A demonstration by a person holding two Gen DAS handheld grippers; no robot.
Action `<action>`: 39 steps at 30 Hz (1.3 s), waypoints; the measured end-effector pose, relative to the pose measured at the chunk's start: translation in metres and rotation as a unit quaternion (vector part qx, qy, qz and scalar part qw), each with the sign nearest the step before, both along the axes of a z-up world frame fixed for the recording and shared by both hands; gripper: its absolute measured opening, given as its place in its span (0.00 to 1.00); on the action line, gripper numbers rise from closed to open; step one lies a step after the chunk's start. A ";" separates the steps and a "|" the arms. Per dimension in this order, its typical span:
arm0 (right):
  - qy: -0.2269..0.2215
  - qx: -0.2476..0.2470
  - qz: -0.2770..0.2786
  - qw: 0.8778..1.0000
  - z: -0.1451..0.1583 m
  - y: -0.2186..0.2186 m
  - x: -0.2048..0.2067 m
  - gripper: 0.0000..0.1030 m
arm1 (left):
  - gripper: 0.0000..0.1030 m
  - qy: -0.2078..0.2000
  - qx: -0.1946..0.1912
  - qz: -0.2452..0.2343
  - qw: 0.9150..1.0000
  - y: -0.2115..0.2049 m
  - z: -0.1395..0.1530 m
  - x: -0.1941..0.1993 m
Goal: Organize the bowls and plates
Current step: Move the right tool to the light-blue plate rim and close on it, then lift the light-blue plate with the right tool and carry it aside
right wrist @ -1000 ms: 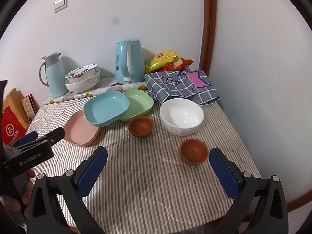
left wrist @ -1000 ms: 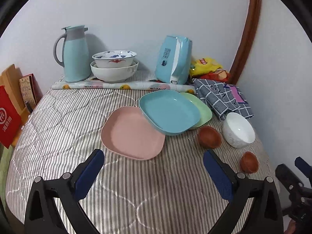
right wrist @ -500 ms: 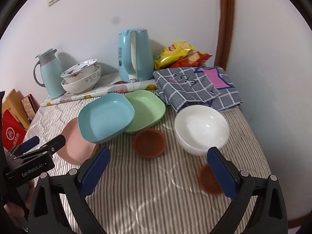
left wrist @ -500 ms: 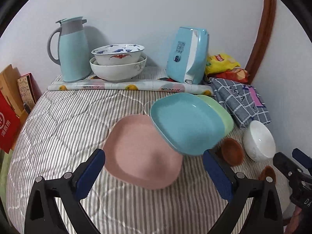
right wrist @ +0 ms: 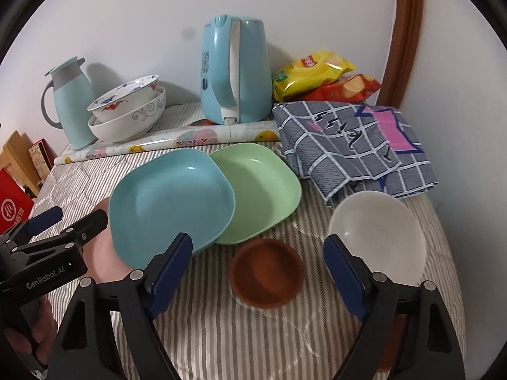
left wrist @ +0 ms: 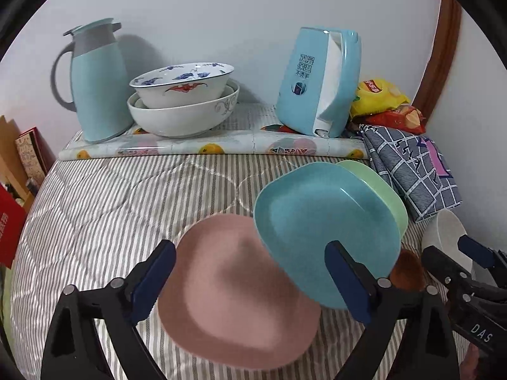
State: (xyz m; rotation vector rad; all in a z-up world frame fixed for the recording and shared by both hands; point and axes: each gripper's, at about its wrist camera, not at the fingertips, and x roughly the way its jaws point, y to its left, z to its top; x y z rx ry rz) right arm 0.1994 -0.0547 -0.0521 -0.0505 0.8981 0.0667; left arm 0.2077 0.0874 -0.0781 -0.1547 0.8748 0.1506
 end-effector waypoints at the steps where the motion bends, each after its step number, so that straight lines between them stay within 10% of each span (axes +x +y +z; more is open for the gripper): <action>1: 0.002 0.000 -0.001 1.000 -0.002 0.000 0.005 0.81 | 0.85 -0.002 -0.001 0.000 1.000 0.001 0.000 0.003; 20: 0.053 0.022 -0.006 0.998 -0.030 0.009 0.041 0.66 | 0.61 0.016 -0.017 -0.043 0.999 0.002 -0.026 0.066; 32: 0.076 0.028 -0.007 0.997 -0.044 0.014 0.055 0.14 | 0.14 0.027 -0.039 -0.077 0.996 0.001 -0.036 0.066; 39: 0.066 0.027 -0.012 0.997 -0.043 0.017 0.053 0.10 | 0.12 0.024 -0.048 -0.075 0.996 0.008 -0.034 0.056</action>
